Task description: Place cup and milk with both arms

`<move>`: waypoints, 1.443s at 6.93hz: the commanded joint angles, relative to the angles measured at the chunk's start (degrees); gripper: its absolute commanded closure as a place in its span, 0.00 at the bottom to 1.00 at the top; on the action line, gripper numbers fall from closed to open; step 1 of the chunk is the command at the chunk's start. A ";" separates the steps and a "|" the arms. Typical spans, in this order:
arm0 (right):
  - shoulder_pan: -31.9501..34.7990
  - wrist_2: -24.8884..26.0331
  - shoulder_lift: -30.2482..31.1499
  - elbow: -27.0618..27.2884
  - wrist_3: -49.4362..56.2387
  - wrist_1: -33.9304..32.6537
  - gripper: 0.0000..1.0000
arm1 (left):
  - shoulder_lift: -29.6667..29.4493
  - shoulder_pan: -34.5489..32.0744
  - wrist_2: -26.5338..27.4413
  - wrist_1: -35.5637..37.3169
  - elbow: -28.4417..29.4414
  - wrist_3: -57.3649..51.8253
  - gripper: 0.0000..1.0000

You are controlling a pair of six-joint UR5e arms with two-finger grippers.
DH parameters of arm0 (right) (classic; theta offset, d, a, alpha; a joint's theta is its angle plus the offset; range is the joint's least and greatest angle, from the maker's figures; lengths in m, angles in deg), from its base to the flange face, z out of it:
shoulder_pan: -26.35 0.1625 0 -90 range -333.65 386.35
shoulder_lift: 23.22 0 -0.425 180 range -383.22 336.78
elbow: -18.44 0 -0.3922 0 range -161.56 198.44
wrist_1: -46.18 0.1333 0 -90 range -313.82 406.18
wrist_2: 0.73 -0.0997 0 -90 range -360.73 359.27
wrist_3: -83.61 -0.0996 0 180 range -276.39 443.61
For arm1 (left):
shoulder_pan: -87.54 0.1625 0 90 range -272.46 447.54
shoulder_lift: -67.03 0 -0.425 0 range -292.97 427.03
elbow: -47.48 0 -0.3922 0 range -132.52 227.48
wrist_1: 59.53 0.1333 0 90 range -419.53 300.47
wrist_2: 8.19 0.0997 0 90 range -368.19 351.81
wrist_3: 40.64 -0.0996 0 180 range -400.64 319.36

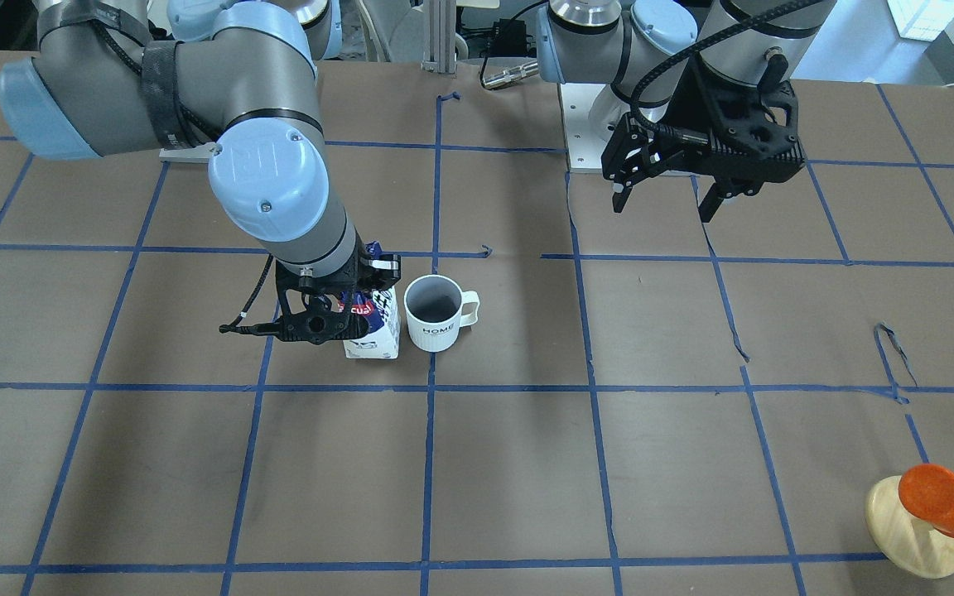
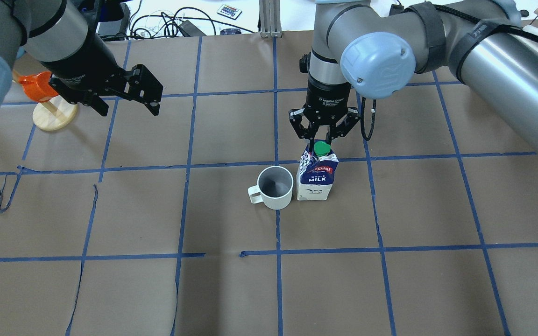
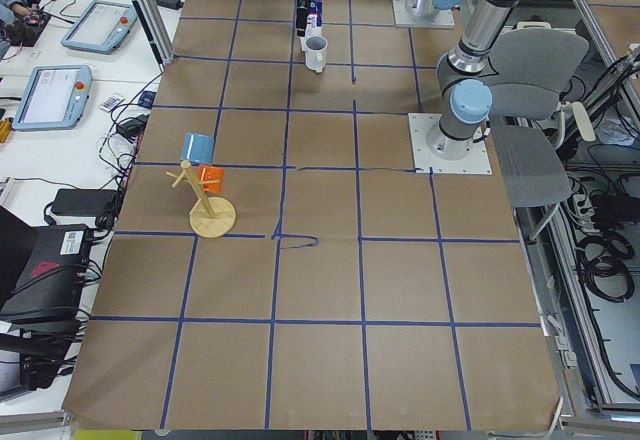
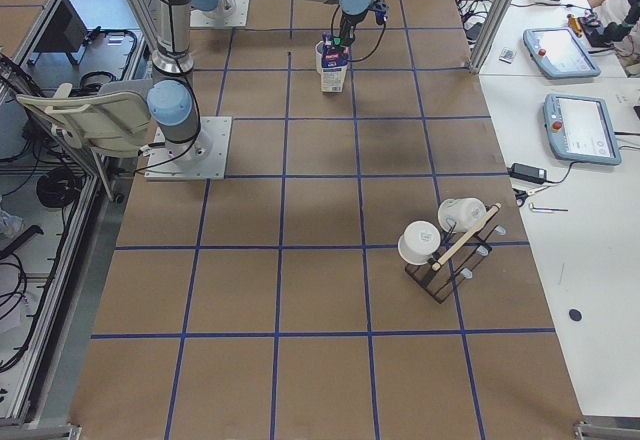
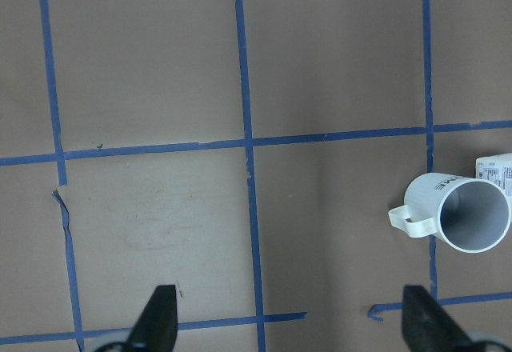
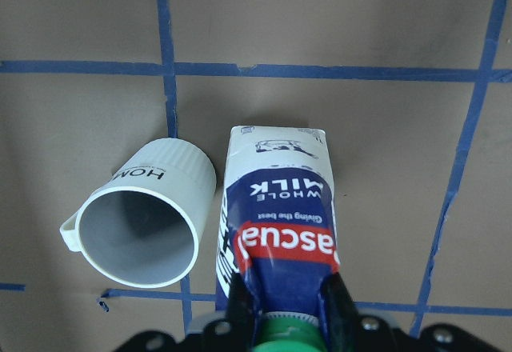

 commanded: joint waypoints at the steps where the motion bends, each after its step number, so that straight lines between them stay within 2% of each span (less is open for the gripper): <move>1: 0.31 0.07 -0.28 0.10 0.00 -0.06 0.68 | 0.00 0.00 -0.01 0.04 0.00 0.00 0.00; 2: 0.31 0.07 -0.28 0.19 0.00 -0.32 0.51 | 0.00 0.00 -0.01 0.04 0.00 0.00 0.00; 3: 0.31 0.07 -0.28 0.19 0.00 -0.32 0.44 | 0.00 0.00 -0.01 -0.05 0.00 0.00 0.00; 5: 0.22 0.24 -0.10 -0.33 0.00 -0.50 0.05 | 0.00 0.00 0.08 0.04 0.00 0.00 0.00; 6: 0.04 0.68 0.51 -1.12 0.00 -0.41 0.00 | 0.00 0.00 -0.01 -0.05 0.00 0.00 0.00; 7: -0.83 0.68 2.25 -2.52 0.09 -0.24 0.00 | 0.00 0.00 -0.01 -0.05 0.00 0.00 0.00; 9: -4.85 1.39 8.91 -2.62 1.05 0.20 0.00 | 0.00 0.00 -0.01 0.04 0.00 0.00 0.00; 10: -6.97 3.91 12.26 -2.27 1.14 1.07 0.00 | 0.00 0.00 -0.01 0.04 0.00 0.00 0.00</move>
